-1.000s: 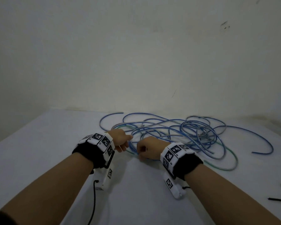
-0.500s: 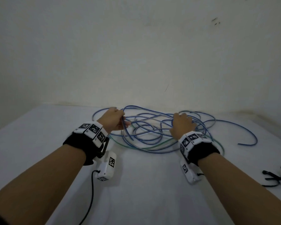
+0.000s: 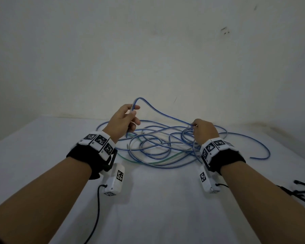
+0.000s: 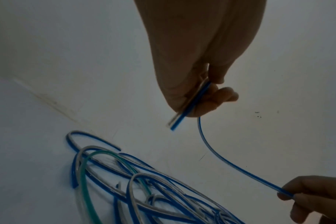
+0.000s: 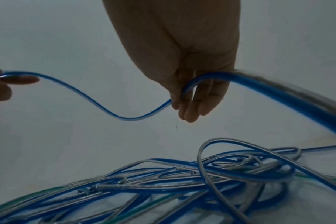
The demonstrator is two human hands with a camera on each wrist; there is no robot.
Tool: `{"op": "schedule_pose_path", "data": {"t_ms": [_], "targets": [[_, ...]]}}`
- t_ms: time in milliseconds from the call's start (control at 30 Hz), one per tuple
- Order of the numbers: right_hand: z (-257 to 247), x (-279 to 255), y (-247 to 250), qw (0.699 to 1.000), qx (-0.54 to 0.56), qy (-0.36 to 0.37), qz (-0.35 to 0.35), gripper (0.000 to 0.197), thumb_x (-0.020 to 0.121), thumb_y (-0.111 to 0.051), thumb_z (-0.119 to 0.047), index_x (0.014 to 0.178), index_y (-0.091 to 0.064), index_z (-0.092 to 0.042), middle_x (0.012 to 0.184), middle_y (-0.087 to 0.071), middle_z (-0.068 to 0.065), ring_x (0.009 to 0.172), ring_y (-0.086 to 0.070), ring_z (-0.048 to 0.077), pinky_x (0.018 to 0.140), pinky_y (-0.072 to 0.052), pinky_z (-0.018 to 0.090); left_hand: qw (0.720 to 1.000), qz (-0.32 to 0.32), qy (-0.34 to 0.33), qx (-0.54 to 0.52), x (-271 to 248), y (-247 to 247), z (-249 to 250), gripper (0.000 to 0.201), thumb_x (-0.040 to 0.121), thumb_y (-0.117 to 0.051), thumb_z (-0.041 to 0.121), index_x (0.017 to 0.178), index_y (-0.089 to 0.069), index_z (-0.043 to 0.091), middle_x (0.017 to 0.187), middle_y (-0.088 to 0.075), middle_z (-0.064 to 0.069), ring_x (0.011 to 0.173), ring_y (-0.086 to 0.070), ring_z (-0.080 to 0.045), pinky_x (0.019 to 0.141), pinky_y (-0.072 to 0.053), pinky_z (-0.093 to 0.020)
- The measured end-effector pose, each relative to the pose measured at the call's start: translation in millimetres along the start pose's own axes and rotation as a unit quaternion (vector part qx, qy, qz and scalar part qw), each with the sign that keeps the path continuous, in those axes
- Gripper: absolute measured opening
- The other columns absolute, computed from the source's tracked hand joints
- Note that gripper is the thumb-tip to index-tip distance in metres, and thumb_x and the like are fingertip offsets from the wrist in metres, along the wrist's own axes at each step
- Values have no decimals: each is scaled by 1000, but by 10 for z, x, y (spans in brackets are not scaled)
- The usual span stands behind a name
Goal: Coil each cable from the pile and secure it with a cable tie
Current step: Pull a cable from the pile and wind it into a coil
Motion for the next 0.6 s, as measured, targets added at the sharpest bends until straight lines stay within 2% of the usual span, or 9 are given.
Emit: {"op": "schedule_pose_path", "data": {"t_ms": [67, 133, 200, 233, 300, 333, 400, 500, 600], "targets": [[-3, -17, -6, 1000, 16, 5, 1, 26, 95, -43, -3, 113, -62, -3, 107, -65, 20, 94, -61, 34, 77, -49, 35, 999, 36, -13, 10, 13, 57, 29, 22, 101, -39, 21, 97, -60, 16, 57, -47, 1, 44, -37, -7, 46, -32, -18], [-30, -37, -24, 1000, 22, 11, -2, 26, 97, -43, -6, 114, -63, -2, 110, -65, 22, 97, -60, 35, 80, -48, 35, 999, 41, 11, -26, 31, 88, 50, 28, 101, -35, 15, 93, -62, 12, 61, -43, 1, 49, -33, -8, 50, -28, -19], [-84, -59, -41, 1000, 20, 16, -7, 28, 98, -42, -7, 116, -63, -2, 113, -63, 22, 101, -59, 35, 83, -45, 33, 997, 19, 13, -79, 18, 76, 93, 29, 99, -31, 2, 95, -58, 10, 68, -45, -2, 52, -37, -8, 55, -31, -20], [-114, -69, -50, 1000, 23, 17, -9, 28, 99, -42, -8, 116, -64, -2, 114, -62, 22, 104, -58, 35, 85, -44, 33, 996, 9, -1, -86, 0, 68, 116, 29, 99, -29, 0, 99, -56, 10, 71, -48, -3, 52, -42, -6, 57, -36, -20], [-171, -82, -69, 999, 43, 22, -5, 28, 98, -42, -8, 116, -64, -2, 117, -60, 22, 106, -56, 36, 90, -43, 35, 998, 7, -43, -55, -47, 57, 153, 26, 102, -28, 6, 106, -52, 13, 72, -54, -3, 53, -50, -6, 58, -46, -18], [-199, -93, -76, 998, 52, 27, -6, 28, 98, -42, -7, 116, -64, -2, 117, -60, 22, 107, -55, 36, 91, -43, 36, 997, 13, -64, -27, -63, 52, 157, 24, 102, -30, 10, 107, -53, 15, 68, -54, -3, 51, -49, -6, 56, -46, -18], [-263, -129, -92, 997, 58, 51, -31, 28, 98, -43, -7, 115, -64, -2, 115, -60, 20, 107, -55, 34, 91, -42, 36, 996, 29, -87, 20, -61, 50, 143, 24, 102, -33, 16, 102, -57, 14, 62, -48, -2, 45, -40, -4, 51, -39, -19], [-353, -226, -126, 987, 89, 98, -90, 26, 97, -44, -7, 113, -66, -5, 104, -64, 13, 100, -58, 28, 83, -42, 30, 998, 35, -58, 5, -14, 49, 79, 27, 102, -31, 13, 100, -58, 10, 67, -46, -1, 46, -38, -2, 52, -34, -19], [-415, -300, -163, 973, 128, 127, -142, 23, 97, -46, -7, 107, -65, -13, 77, -61, 0, 71, -57, 15, 64, -42, 22, 998, 5, -52, -35, -10, 21, 68, 26, 101, -27, 5, 106, -53, 6, 75, -54, -5, 52, -49, -2, 55, -41, -18]]}}
Point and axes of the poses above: each hand's wrist, its own x-axis towards the middle knuckle, its own y-axis out of the back of the hand, z = x × y, the point moved 2 cm from there along x, towards the middle knuckle
